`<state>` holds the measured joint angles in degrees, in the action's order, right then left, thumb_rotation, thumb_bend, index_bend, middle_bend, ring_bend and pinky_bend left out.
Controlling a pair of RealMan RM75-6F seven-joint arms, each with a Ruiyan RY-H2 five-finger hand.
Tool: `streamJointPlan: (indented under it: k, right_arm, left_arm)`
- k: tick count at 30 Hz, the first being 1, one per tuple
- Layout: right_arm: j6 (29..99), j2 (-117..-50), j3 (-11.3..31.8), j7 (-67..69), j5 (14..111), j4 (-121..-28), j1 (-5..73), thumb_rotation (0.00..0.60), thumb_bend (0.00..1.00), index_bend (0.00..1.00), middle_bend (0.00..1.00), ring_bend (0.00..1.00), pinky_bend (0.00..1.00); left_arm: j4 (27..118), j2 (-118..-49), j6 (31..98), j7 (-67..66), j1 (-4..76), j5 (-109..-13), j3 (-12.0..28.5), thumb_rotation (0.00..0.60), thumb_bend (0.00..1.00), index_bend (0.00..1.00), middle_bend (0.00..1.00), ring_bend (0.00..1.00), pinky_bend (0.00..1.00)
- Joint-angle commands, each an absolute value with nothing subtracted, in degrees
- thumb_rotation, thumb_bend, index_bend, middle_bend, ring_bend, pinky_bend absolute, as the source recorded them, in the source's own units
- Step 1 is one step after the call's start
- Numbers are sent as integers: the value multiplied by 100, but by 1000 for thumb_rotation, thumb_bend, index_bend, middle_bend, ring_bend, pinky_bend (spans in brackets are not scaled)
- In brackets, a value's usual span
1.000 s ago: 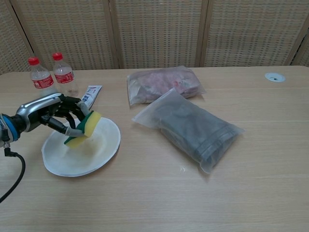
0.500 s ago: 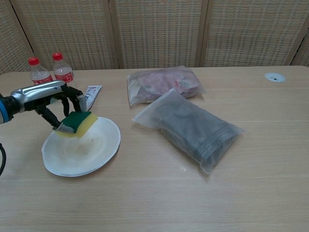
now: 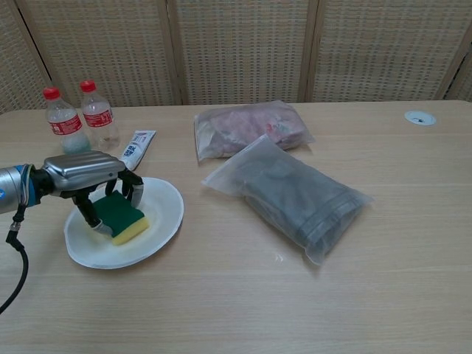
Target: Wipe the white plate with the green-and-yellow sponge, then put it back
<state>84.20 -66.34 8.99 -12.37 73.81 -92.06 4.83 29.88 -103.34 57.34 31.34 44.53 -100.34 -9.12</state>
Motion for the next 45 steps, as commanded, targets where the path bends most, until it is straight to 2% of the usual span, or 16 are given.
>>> streamJointPlan:
  k: [1, 13, 17, 22, 29, 38, 45]
  right_arm:
    - [8410, -6634, 901, -1228, 7373, -9200, 486, 600, 0, 0, 0, 0, 0]
    - [8401, -6611, 906, -1180, 7367, -9202, 488, 600, 0, 0, 0, 0, 0]
    - [8436, -6594, 897, -1163, 7394, -9234, 469, 600, 0, 0, 0, 0, 0]
    - [8456, -6583, 883, -1162, 7427, -9261, 461, 600, 0, 0, 0, 0, 0]
    - [8467, -6565, 871, -1158, 7455, -9299, 455, 600, 0, 0, 0, 0, 0]
    - [8429, -6566, 876, -1174, 7420, -9287, 469, 600, 0, 0, 0, 0, 0]
    - [8398, -6561, 893, -1153, 7364, -9264, 474, 600, 0, 0, 0, 0, 0]
  left_arm:
    - [2824, -10452, 5745, 3044, 4462, -10120, -1013, 600, 118, 639, 513, 387, 462]
    - [2405, -10683, 5827, 3096, 4390, -10166, -1162, 600, 135, 650, 519, 394, 469]
    - [2451, -10434, 6347, 3162, 4432, -10112, -1015, 600, 135, 650, 519, 394, 469]
    - [2503, -10118, 6581, 2842, 4536, -10114, -949, 600, 136, 650, 520, 394, 469]
    - [2466, -9958, 6505, 2169, 4592, -10202, -1046, 600, 135, 659, 532, 403, 476]
    - [2072, -10382, 6209, 1179, 4680, -10489, -1331, 600, 179, 670, 544, 408, 481]
    - [2077, -10618, 6041, 899, 4767, -10510, -1358, 600, 189, 673, 545, 408, 482]
